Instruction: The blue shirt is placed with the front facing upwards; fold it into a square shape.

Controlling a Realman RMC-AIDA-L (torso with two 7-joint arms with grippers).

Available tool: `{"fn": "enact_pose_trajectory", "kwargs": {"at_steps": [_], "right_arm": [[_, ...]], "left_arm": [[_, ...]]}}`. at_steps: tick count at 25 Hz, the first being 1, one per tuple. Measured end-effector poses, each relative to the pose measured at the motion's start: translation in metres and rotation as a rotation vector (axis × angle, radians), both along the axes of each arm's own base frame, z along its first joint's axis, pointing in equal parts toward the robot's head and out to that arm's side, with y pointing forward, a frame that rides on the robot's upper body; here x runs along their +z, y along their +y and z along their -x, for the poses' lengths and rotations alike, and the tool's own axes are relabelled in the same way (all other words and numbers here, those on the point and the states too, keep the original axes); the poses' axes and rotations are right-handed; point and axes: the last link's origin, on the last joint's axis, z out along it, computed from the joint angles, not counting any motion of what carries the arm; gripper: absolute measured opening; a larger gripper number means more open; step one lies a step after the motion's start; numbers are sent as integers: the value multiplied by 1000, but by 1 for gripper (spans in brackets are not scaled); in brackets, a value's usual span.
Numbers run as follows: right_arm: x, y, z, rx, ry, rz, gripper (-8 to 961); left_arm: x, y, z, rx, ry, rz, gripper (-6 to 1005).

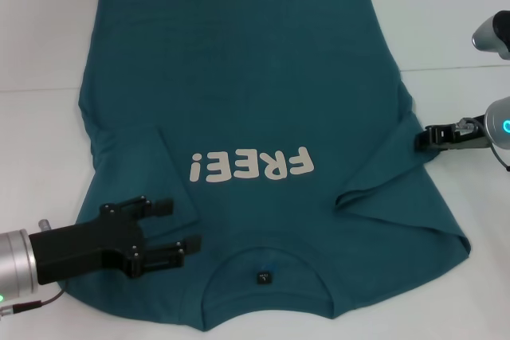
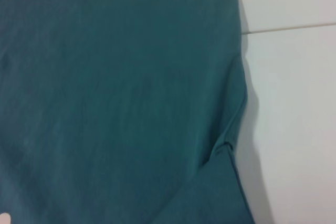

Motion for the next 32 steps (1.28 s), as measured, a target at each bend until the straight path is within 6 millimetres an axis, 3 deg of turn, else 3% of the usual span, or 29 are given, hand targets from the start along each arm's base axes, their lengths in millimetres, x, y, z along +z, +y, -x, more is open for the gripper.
{"fn": "enact_pose_trajectory", "kwargs": {"at_steps": [6,11,16,32], "right_arm": [[-5,-2,1,17,-8,25,458],[-9,-2,6,37,1,39,212],[-9,0,14,60,35,42,35],[-12,11,48,126,90,33,34]], "left_arm": [[0,0,-1,-2,-1,0,844],[0,0,-1,-2,-5,-1,843],[0,-1,-1,-5,-10,1,844],[0,-1,-2,-6,-10,2,843]]}}
